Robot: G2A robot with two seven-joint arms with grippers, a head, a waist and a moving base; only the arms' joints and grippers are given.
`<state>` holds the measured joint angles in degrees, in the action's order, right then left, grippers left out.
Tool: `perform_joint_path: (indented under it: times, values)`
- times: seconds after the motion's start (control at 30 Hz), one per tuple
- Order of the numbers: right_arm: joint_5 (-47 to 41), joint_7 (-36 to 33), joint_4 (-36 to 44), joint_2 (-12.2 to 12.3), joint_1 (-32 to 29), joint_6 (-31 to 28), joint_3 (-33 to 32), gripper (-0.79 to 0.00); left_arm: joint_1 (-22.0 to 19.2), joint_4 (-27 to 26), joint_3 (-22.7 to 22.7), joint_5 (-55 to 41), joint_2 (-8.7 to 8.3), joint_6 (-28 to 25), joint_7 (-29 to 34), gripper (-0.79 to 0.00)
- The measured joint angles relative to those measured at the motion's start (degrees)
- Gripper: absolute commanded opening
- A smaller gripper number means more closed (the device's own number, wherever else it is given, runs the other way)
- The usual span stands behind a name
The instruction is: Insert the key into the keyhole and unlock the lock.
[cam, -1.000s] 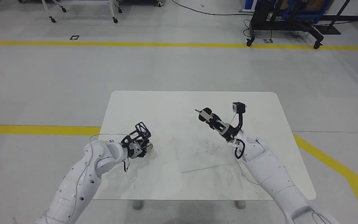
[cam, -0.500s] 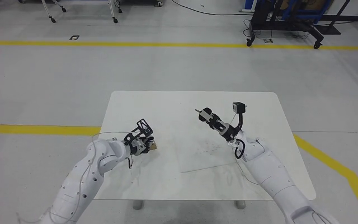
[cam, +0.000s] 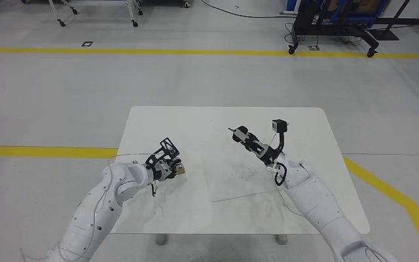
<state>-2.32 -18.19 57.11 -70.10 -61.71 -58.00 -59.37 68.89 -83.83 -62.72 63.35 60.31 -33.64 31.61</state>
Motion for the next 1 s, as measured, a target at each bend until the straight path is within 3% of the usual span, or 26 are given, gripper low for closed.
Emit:
perform_joint_path:
  times: [0.43,0.53,0.67,0.9,1.0]
  values:
    - [0.0,0.0,0.0,0.0,0.0,0.0,0.0,-0.785,0.1,-0.1,0.0,-0.1,0.02,0.0,-0.1,-0.785]
    - [0.2,0.3,0.4,0.0,-0.2,0.5,-0.1,-0.785,0.2,0.3,-0.2,-4.1,0.31,-0.1,-2.5,-0.785]
    - [1.6,2.3,2.6,-0.1,-1.5,2.5,-0.5,-0.785,-3.3,5.5,-0.3,-19.3,1.51,1.1,-1.0,-0.785]
    - [2.4,5.3,3.7,-0.4,-2.7,2.4,-1.2,-0.785,-14.8,17.3,5.1,-51.1,4.67,3.2,14.1,-0.785]
    - [1.7,5.0,4.2,-0.4,-3.0,1.4,-1.4,-0.785,-18.4,20.7,7.7,-53.9,5.62,1.6,16.6,-0.785]
